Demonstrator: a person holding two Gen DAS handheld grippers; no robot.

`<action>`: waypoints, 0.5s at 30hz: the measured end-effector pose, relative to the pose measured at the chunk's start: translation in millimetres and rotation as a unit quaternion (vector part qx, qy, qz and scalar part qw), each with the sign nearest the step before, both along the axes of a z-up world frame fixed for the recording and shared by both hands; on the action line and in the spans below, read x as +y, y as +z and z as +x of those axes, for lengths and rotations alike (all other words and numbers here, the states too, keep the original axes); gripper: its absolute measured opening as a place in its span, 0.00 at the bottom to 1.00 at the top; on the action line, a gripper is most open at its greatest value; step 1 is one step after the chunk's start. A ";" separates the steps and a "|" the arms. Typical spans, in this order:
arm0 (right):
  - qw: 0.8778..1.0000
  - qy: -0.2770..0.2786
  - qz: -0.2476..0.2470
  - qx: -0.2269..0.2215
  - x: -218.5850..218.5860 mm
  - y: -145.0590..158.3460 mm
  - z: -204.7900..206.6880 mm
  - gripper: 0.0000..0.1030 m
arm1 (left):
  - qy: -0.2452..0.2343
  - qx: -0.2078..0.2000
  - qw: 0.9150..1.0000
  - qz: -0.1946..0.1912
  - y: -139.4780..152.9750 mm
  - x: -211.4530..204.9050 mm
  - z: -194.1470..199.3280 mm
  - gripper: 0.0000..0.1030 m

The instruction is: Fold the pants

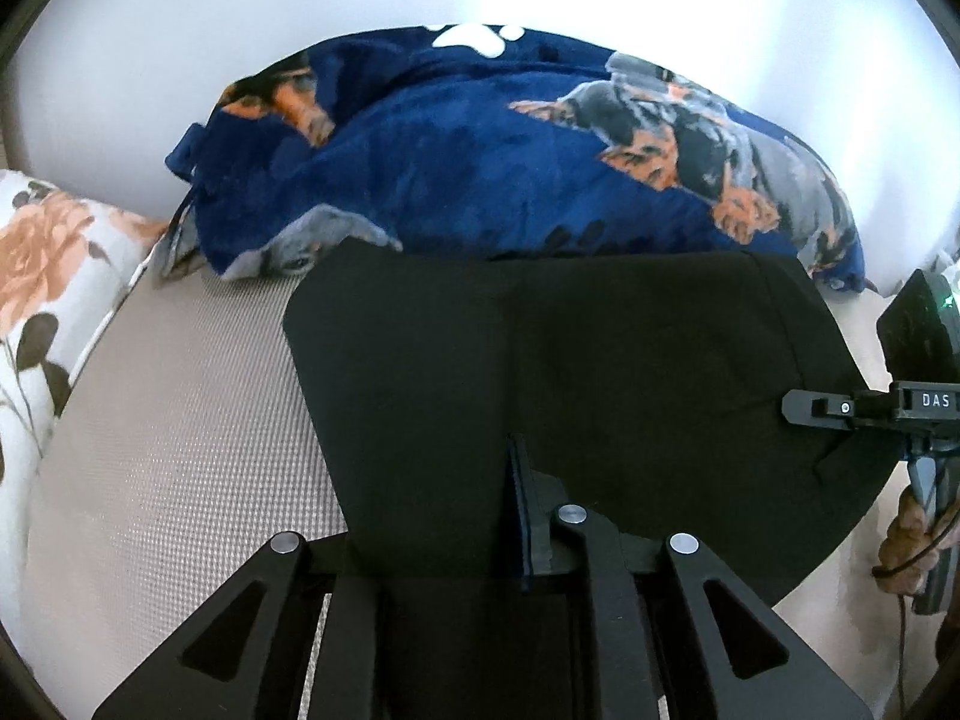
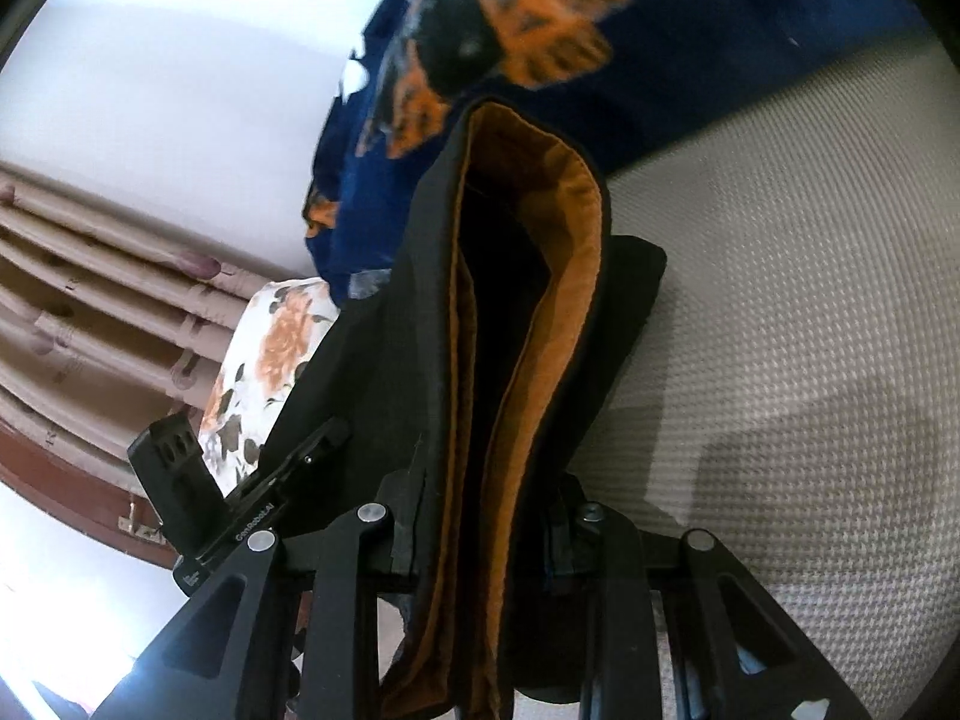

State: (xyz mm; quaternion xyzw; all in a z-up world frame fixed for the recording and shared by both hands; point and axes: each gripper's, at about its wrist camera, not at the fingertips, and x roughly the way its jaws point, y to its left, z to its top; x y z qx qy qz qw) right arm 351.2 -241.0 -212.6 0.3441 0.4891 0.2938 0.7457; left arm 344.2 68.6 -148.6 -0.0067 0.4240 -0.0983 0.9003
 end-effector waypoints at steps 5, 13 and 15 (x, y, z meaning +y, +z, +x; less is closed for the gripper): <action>1.000 -0.006 -0.024 -0.001 1.9 -3.9 4.7 0.31 | 0.011 -0.005 1.000 0.010 -7.1 2.6 -3.1 0.29; 0.996 -0.027 -0.078 -0.032 10.1 2.8 0.5 0.39 | 0.042 -0.026 0.999 0.023 -17.9 9.7 -9.9 0.57; 0.992 -0.034 -0.108 -0.050 16.7 7.5 -2.9 0.42 | 0.052 -0.033 0.997 0.035 -17.5 9.0 -11.5 0.67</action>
